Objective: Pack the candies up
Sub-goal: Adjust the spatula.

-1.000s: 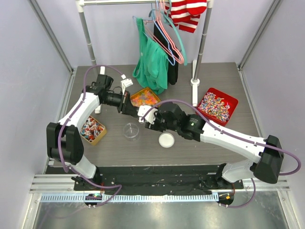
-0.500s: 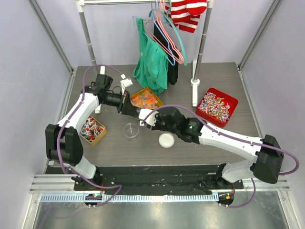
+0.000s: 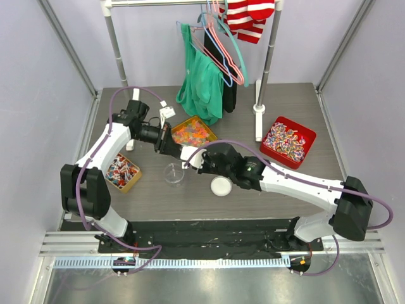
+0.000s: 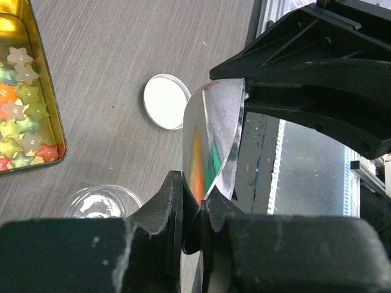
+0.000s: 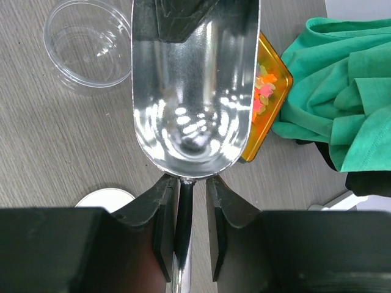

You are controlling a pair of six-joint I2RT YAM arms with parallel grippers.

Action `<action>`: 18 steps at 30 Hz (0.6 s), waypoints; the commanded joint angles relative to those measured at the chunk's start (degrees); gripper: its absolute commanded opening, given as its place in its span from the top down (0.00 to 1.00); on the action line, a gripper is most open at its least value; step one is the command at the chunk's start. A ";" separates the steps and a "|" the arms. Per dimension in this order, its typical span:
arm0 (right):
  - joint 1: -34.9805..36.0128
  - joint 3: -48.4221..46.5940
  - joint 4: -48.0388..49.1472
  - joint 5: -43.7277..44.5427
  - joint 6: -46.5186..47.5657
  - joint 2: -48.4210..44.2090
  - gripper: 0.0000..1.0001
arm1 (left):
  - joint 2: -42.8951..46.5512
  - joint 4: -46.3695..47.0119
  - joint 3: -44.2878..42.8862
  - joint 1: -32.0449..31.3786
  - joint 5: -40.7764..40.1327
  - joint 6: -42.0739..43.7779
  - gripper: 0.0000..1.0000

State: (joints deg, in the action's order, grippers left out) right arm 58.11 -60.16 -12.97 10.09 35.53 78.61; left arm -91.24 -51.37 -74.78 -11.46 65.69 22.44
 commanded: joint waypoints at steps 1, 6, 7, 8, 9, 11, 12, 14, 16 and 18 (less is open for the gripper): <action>0.43 -5.04 2.87 0.37 0.24 0.75 0.72 | -0.43 -4.35 -1.86 -0.23 4.01 2.52 1.00; 0.87 -6.46 1.90 0.55 0.16 1.28 0.79 | -1.31 -5.75 -2.12 -0.23 4.27 4.02 1.00; 0.87 -6.72 1.81 0.55 0.16 1.20 0.79 | -1.39 -5.93 -2.29 -0.31 4.36 4.11 1.00; 0.95 -6.90 1.72 0.55 0.16 1.11 0.80 | -1.66 -6.19 -2.21 -0.23 4.27 4.45 1.00; 0.87 -6.90 1.46 0.37 0.16 0.93 0.83 | -1.83 -6.28 -2.21 -0.31 4.36 4.55 1.00; 0.96 -7.16 1.20 0.28 -0.02 0.67 0.88 | -2.36 -6.80 -2.30 -0.40 4.27 4.98 1.00; 1.04 -7.16 1.11 0.11 -0.11 0.41 0.89 | -2.54 -6.90 -2.30 -0.40 4.18 5.16 1.00; 1.04 -7.34 1.02 -0.07 -0.28 0.06 0.92 | -2.97 -7.16 -2.47 -0.49 4.01 5.25 1.00; 1.04 -7.43 0.84 -0.07 -0.28 -0.21 0.92 | -3.50 -7.34 -2.65 -0.66 3.83 5.42 0.99; 1.22 -7.60 0.32 -0.24 -0.37 -0.38 0.93 | -4.03 -7.51 -2.82 -0.75 3.39 5.42 0.96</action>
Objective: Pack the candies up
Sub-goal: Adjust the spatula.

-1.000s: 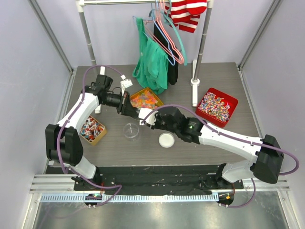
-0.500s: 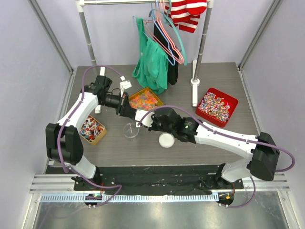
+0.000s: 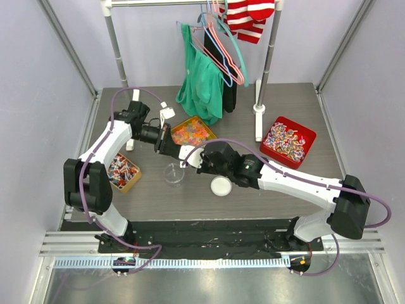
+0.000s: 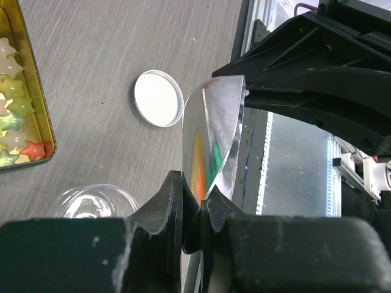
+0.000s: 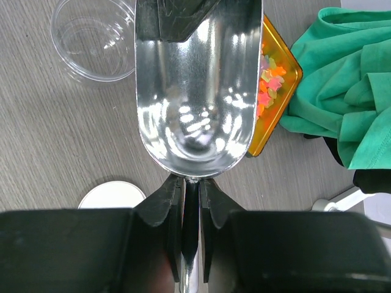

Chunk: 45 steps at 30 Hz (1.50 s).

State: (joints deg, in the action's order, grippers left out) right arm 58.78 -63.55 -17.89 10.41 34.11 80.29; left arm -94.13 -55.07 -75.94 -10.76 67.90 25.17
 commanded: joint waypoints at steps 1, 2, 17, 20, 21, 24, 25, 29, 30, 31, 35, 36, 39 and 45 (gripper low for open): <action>0.45 -4.30 5.06 -1.09 1.05 -2.50 0.93 | -1.32 -3.82 -1.67 -1.45 1.18 2.69 0.96; 0.37 -4.30 4.97 -1.27 0.96 -2.77 0.92 | -1.32 -3.82 -1.84 -1.54 0.92 2.69 0.95; 0.45 -5.45 2.86 -2.68 -0.97 -4.01 0.99 | -2.73 -4.17 -2.37 -2.42 -0.49 2.61 0.72; 0.45 -5.18 3.39 -1.63 -0.97 -3.48 0.99 | -2.47 -3.99 -2.54 -2.42 -0.84 2.43 0.60; 0.37 -4.92 3.56 -1.28 -0.89 -3.56 0.99 | -2.38 -3.91 -2.54 -2.33 -1.36 2.34 0.58; 0.45 -4.22 4.00 0.04 -0.71 -3.56 0.99 | -1.94 -3.47 -2.81 -2.33 -1.72 1.90 0.58; 0.45 -4.04 4.26 0.13 -0.36 -3.65 0.99 | -1.76 -3.21 -2.72 -2.33 -2.06 1.73 0.57; 0.37 -2.63 5.15 0.31 -0.45 -5.14 0.99 | -1.24 -1.36 -2.46 -2.33 -3.30 -0.03 0.54; 0.45 -2.37 5.15 0.48 -0.27 -5.23 0.99 | -1.06 -0.92 -2.63 -2.33 -3.65 -0.81 0.50; 0.37 -2.19 5.06 1.27 -0.10 -5.49 0.99 | -0.88 -0.40 -2.81 -1.98 -4.00 -1.52 0.50; -1.04 0.26 6.20 1.80 0.87 -6.81 0.99 | 1.22 4.26 -3.33 -0.49 -7.50 -6.17 0.42; -1.56 1.40 6.46 1.71 0.87 -7.16 0.99 | 1.75 5.05 -3.51 -0.22 -8.39 -6.97 0.40; -3.23 3.16 7.17 1.19 1.22 -8.66 0.99 | 3.25 6.90 -4.56 0.66 -12.34 -8.12 0.29; -5.87 5.36 7.34 1.89 1.66 -10.94 0.99 | 3.42 11.72 -5.97 1.71 -22.41 -12.32 0.10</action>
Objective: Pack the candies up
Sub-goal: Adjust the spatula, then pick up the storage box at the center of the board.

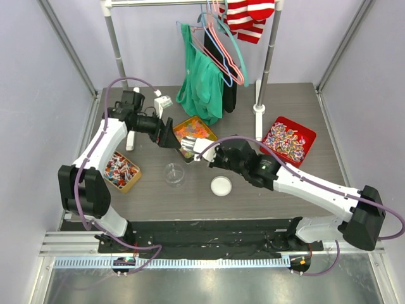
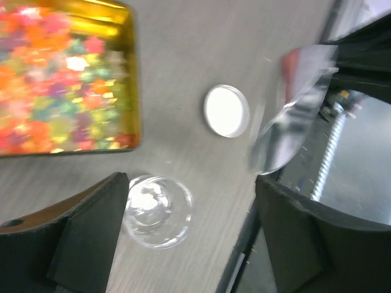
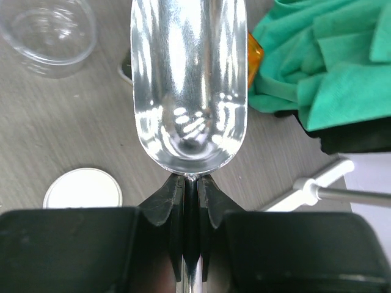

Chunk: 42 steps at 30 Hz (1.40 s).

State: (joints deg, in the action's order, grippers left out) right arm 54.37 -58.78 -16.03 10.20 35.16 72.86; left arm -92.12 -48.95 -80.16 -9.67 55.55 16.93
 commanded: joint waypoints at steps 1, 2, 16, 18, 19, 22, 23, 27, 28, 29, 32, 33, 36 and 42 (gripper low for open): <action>-1.72 0.86 5.49 2.37 1.05 -3.60 0.99 | 1.33 7.62 -0.97 0.62 -13.07 -5.31 0.07; -2.07 1.21 5.49 2.55 1.23 -3.86 0.99 | 0.98 11.29 -0.53 0.62 -15.97 -7.07 0.04; -7.17 4.20 5.13 0.79 1.06 -7.38 0.99 | -16.41 25.13 -9.03 0.44 -40.34 -4.81 0.03; -7.26 4.38 5.13 0.35 0.79 -7.21 0.99 | -18.18 25.57 -10.36 0.18 -42.35 -3.49 0.07; -7.26 4.55 5.22 0.18 0.79 -7.12 0.99 | -19.49 25.74 -11.41 0.09 -42.63 -2.87 0.08; -7.26 5.26 5.75 0.17 0.88 -6.86 0.99 | -21.78 25.66 -12.82 -0.26 -43.16 -0.50 0.12; -7.26 5.61 5.84 0.26 0.97 -6.85 0.99 | -22.14 25.66 -13.18 -0.35 -43.07 0.46 0.13; -7.26 6.22 6.36 0.18 0.97 -6.94 0.99 | -24.16 23.91 -15.11 -0.87 -40.01 3.02 0.15; -7.35 6.31 6.54 0.26 1.05 -6.86 0.99 | -24.51 23.38 -15.64 -0.88 -39.38 3.02 0.16; -7.35 6.31 6.37 0.00 0.97 -7.03 0.99 | -25.47 22.07 -16.25 -0.88 -38.68 3.46 0.16; -7.26 6.93 6.71 0.00 1.14 -7.03 0.99 | -26.97 20.57 -18.36 -1.05 -37.88 3.55 0.18; -7.26 7.10 6.80 -0.09 1.05 -6.94 0.99 | -27.32 20.12 -18.97 -0.96 -37.71 3.81 0.18; -7.26 7.72 7.24 0.00 1.32 -6.59 0.99 | -28.64 18.80 -19.86 -1.31 -36.65 5.13 0.18; -7.17 8.25 7.77 -0.61 1.23 -6.33 0.99 | -31.98 17.66 -20.74 -3.33 -40.60 8.12 0.25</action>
State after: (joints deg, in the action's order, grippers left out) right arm 47.13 -50.65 -12.40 10.33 36.32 67.11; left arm -122.19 -29.87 -98.39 -11.62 16.69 21.80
